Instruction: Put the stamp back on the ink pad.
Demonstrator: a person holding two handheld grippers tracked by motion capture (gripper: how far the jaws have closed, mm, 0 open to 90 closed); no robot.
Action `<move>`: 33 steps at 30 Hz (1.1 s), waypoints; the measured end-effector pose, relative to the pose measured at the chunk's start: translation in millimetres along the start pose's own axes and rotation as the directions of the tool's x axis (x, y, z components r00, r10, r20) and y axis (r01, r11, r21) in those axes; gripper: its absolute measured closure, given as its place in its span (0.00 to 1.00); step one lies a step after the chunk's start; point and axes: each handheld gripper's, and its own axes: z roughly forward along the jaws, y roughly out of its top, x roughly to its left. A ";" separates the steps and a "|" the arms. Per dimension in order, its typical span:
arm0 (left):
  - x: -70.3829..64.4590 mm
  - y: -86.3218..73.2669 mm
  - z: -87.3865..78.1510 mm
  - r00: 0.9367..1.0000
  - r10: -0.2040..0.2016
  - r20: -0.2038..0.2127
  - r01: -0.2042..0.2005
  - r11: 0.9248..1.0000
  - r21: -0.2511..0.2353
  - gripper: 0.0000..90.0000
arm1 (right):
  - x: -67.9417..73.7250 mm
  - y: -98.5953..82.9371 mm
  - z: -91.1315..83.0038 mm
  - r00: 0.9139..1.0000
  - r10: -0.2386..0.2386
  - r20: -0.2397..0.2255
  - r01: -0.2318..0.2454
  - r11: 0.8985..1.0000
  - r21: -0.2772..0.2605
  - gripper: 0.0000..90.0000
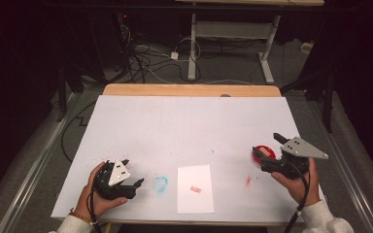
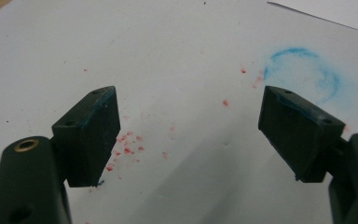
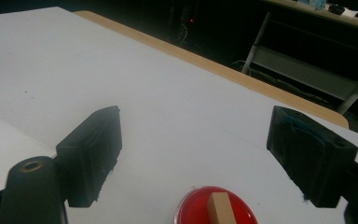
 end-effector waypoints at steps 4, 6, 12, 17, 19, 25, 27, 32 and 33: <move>-0.5 0.4 0.0 1.000 0.002 -0.001 -0.002 1.000 0.001 0.23 | 3.8 -4.2 -4.2 1.000 -0.021 0.012 0.021 1.000 -0.003 0.20; -0.7 0.7 0.2 1.000 0.004 -0.001 -0.004 1.000 0.001 0.23 | 5.0 -6.3 -6.1 1.000 -0.026 0.018 0.026 1.000 -0.012 0.20; -1.0 0.6 0.3 1.000 0.004 0.001 -0.004 1.000 0.001 0.23 | 6.3 -13.3 -11.6 0.998 -0.042 0.037 0.043 0.999 -0.025 0.20; -1.5 0.9 0.3 1.000 0.004 0.001 -0.004 1.000 0.000 0.23 | 9.7 -20.5 -15.2 0.997 -0.068 0.024 0.069 0.997 -0.027 0.20; -1.9 1.0 0.0 1.000 0.004 0.002 -0.004 1.000 -0.002 0.23 | 11.9 -22.2 -16.5 0.996 -0.082 0.033 0.082 0.996 -0.025 0.20; -3.0 2.6 -0.8 1.000 0.007 -0.001 -0.007 1.000 -0.008 0.23 | 15.1 -31.1 -19.3 0.995 -0.095 0.018 0.095 0.995 -0.018 0.20; -3.8 3.7 -1.2 1.000 0.012 -0.004 -0.012 1.000 -0.012 0.23 | 16.0 -34.4 -19.9 0.996 -0.092 0.012 0.092 0.996 -0.013 0.20; -5.5 6.4 -1.0 1.000 0.015 -0.001 -0.015 1.000 -0.027 0.22 | 17.4 -41.8 -20.6 0.995 -0.100 0.009 0.100 0.995 -0.003 0.19; -5.8 7.3 -0.9 1.000 0.021 -0.002 -0.021 0.999 -0.026 0.22 | 17.7 -43.2 -21.2 0.995 -0.100 0.006 0.101 0.995 -0.003 0.20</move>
